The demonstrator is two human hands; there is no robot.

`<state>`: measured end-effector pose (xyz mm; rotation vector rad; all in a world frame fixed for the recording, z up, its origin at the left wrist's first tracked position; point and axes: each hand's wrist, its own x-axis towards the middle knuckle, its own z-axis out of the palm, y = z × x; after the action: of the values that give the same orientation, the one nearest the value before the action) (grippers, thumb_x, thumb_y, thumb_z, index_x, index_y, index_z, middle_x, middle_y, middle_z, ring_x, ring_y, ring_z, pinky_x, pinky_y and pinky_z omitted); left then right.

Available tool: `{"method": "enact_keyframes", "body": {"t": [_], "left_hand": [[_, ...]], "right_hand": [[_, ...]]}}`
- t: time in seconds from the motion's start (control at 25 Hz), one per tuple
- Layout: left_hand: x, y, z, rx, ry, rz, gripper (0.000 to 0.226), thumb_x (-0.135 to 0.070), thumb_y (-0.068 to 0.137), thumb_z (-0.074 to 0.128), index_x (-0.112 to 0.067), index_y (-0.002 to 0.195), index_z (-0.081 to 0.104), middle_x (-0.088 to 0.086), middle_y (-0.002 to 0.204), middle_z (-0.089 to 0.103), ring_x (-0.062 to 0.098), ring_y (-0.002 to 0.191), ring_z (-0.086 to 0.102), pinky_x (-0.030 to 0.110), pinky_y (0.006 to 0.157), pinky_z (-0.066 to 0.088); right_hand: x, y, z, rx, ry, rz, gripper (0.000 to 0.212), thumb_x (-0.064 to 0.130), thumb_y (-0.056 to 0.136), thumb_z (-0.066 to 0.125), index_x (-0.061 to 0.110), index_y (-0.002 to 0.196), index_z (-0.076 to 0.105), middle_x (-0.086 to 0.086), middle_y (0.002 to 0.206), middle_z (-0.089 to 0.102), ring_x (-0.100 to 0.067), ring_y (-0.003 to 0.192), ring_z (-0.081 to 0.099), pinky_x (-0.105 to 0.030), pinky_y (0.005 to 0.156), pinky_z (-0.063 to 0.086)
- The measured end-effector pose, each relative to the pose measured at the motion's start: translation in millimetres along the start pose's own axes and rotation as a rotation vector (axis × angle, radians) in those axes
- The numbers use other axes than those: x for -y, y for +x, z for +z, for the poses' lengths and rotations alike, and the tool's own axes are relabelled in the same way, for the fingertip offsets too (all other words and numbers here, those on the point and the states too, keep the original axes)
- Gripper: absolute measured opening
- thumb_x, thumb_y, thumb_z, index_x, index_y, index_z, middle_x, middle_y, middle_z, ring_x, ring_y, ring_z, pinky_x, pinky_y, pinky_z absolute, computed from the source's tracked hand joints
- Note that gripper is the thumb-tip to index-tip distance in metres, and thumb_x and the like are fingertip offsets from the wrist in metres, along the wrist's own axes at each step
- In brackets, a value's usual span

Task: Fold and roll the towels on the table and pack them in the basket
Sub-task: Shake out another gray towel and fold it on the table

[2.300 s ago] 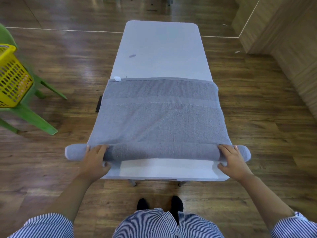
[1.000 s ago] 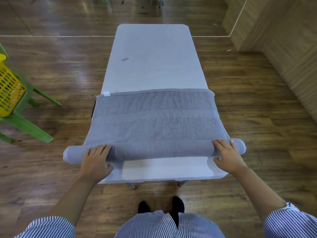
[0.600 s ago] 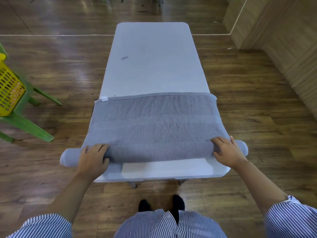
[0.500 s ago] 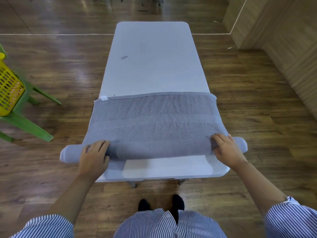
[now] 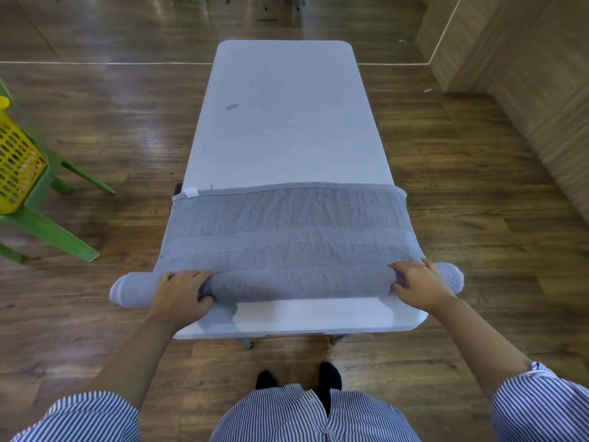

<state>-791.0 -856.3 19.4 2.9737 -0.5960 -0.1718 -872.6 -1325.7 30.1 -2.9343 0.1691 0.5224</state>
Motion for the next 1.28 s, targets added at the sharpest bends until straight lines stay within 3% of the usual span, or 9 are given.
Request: {"method": "enact_keyframes", "body": {"t": [0.2,0.32,0.44,0.56,0.64,0.72,0.92,1.08,1.28], "left_hand": [[2.1,-0.2,1.4,-0.132,-0.034,-0.032,0.052,-0.037,0.069,0.044,-0.012,0.110,0.063,0.004,0.107,0.066,0.026,0.097,0.062,0.048,0.086,0.046],[2.3,1.4,5.6,-0.044,-0.038,-0.044,0.061,-0.037,0.064,0.061,-0.010,0.118,0.063,0.007,0.113,0.066,0.030,0.104,0.062,0.055,0.096,0.042],[2.0,5.9,10.5,0.024,-0.033,-0.092,0.062,-0.015,0.062,0.076,-0.008,0.122,0.061,0.011,0.116,0.066,0.035,0.107,0.060,0.061,0.100,0.036],[1.6,5.3,10.1,0.020,-0.034,-0.094,0.047,-0.024,0.066,0.061,-0.011,0.112,0.066,0.009,0.100,0.070,0.033,0.093,0.065,0.056,0.089,0.044],[1.3,1.4,7.6,0.017,-0.039,-0.068,0.051,-0.035,0.066,0.043,-0.014,0.106,0.068,0.003,0.091,0.072,0.029,0.083,0.066,0.048,0.081,0.046],[2.4,-1.9,7.5,-0.034,-0.045,-0.040,0.055,-0.037,0.066,0.038,-0.013,0.106,0.067,0.004,0.093,0.072,0.028,0.082,0.067,0.048,0.082,0.046],[-7.6,-3.1,9.6,-0.173,-0.043,-0.004,0.048,-0.026,0.070,0.048,-0.011,0.114,0.060,0.006,0.115,0.063,0.027,0.104,0.059,0.058,0.096,0.038],[-5.1,-3.6,16.2,-0.072,-0.010,0.024,0.063,-0.019,0.060,0.070,-0.016,0.122,0.060,0.004,0.116,0.063,0.027,0.108,0.058,0.060,0.099,0.035],[-0.4,-6.7,7.5,0.014,-0.036,0.047,0.057,-0.034,0.064,0.039,-0.022,0.113,0.066,-0.003,0.099,0.071,0.025,0.087,0.067,0.044,0.078,0.044]], "right_hand": [[3.1,0.2,3.1,-0.295,0.063,-0.024,0.042,0.010,0.081,0.057,0.010,0.122,0.053,-0.005,0.123,0.054,-0.026,0.118,0.049,-0.054,0.113,0.014],[1.6,-0.7,5.1,-0.199,0.092,-0.017,0.051,0.016,0.082,0.060,0.009,0.131,0.048,-0.005,0.132,0.050,-0.023,0.127,0.042,-0.050,0.114,0.008],[2.8,1.9,5.5,-0.129,-0.012,-0.006,0.056,0.017,0.078,0.065,0.014,0.131,0.047,-0.003,0.130,0.052,-0.023,0.125,0.044,-0.047,0.114,0.011],[2.5,3.5,2.5,-0.181,-0.002,0.017,0.034,0.023,0.077,0.060,0.015,0.110,0.061,-0.002,0.104,0.064,-0.025,0.103,0.058,-0.042,0.103,0.027],[-0.2,1.8,-0.7,-0.132,0.018,0.022,0.033,0.031,0.076,0.048,0.017,0.102,0.063,0.001,0.094,0.065,-0.022,0.096,0.059,-0.038,0.097,0.030],[-3.4,1.6,-1.8,-0.071,0.017,0.040,0.035,0.030,0.080,0.048,0.019,0.110,0.061,0.003,0.103,0.064,-0.019,0.103,0.057,-0.039,0.105,0.025],[3.4,1.9,6.7,-0.255,0.024,-0.138,0.045,0.017,0.077,0.052,0.014,0.122,0.055,-0.003,0.121,0.057,-0.027,0.112,0.054,-0.048,0.105,0.030],[8.4,-2.7,12.9,-0.088,-0.060,-0.080,0.060,0.024,0.077,0.061,0.018,0.134,0.044,0.001,0.131,0.050,-0.021,0.124,0.044,-0.042,0.112,0.020],[3.7,-0.9,5.5,-0.034,0.113,-0.056,0.041,0.018,0.076,0.057,0.023,0.116,0.058,0.003,0.108,0.064,-0.020,0.105,0.057,-0.034,0.099,0.035]]}}
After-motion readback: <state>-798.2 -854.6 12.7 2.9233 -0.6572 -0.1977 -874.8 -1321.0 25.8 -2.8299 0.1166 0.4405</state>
